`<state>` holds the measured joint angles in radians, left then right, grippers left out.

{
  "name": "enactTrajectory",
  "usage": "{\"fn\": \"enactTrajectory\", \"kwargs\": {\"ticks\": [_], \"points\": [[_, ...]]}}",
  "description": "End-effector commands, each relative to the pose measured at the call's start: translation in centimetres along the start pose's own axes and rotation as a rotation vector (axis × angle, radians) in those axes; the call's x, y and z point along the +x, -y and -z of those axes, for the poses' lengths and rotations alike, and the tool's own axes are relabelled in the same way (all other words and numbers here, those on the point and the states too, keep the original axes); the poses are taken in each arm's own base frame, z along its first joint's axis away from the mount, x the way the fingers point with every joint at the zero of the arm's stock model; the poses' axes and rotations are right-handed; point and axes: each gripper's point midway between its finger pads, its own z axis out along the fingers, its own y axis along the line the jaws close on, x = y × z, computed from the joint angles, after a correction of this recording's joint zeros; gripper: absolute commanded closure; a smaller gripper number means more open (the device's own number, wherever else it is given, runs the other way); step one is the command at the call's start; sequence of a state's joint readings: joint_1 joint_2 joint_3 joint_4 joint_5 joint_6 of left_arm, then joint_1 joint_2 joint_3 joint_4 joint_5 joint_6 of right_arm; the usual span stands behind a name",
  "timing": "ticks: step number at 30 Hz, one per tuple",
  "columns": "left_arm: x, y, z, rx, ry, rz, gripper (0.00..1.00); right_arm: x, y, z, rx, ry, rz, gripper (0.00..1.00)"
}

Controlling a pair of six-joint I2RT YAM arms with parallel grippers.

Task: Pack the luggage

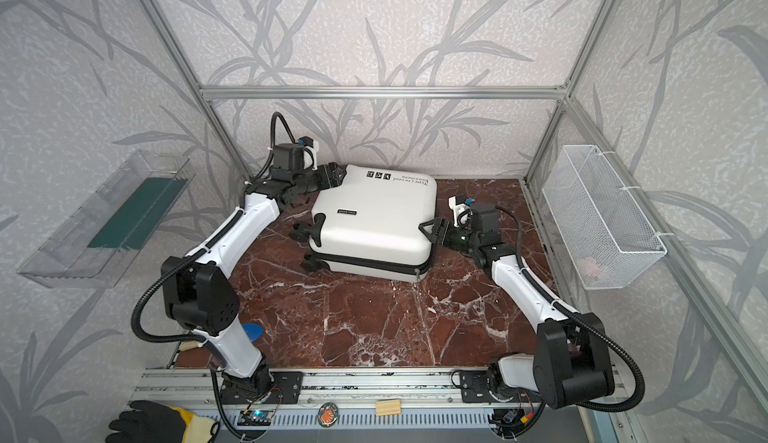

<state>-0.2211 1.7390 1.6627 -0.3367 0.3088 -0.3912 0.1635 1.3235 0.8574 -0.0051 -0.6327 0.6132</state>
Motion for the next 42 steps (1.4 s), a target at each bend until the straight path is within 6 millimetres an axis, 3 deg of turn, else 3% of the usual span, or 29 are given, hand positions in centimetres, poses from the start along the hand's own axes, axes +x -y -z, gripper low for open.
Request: {"fn": "enactTrajectory", "kwargs": {"ticks": [1, 4, 11, 15, 20, 26, 32, 42], "points": [[-1.1, 2.6, 4.1, 0.083, 0.004, -0.031, 0.16, -2.0, 0.4, 1.5, 0.027, 0.048, -0.034, 0.24], [0.7, 2.8, 6.8, 0.088, -0.022, 0.004, 0.16, -2.9, 0.8, 1.7, 0.043, 0.073, -0.035, 0.23], [8.7, 1.6, 13.6, 0.071, -0.069, 0.135, 0.12, -2.1, 0.5, 1.9, 0.017, 0.048, -0.067, 0.22], [12.4, -0.1, 15.5, 0.036, -0.052, 0.187, 0.11, -1.1, 0.1, 2.3, 0.002, 0.03, -0.067, 0.22], [14.7, -0.7, 14.2, 0.06, -0.076, 0.228, 0.11, -0.1, -0.9, 2.3, -0.013, 0.011, -0.056, 0.22], [14.9, -1.3, 11.6, 0.072, -0.081, 0.223, 0.11, 1.2, -1.4, 1.9, -0.004, -0.008, -0.043, 0.22], [14.3, -1.8, 9.5, 0.07, -0.071, 0.206, 0.11, 3.0, -2.5, 0.7, -0.016, -0.046, -0.028, 0.22], [11.8, -2.5, 6.2, 0.03, -0.088, 0.123, 0.11, 6.1, -7.0, -2.2, -0.105, -0.13, 0.019, 0.23]]}}
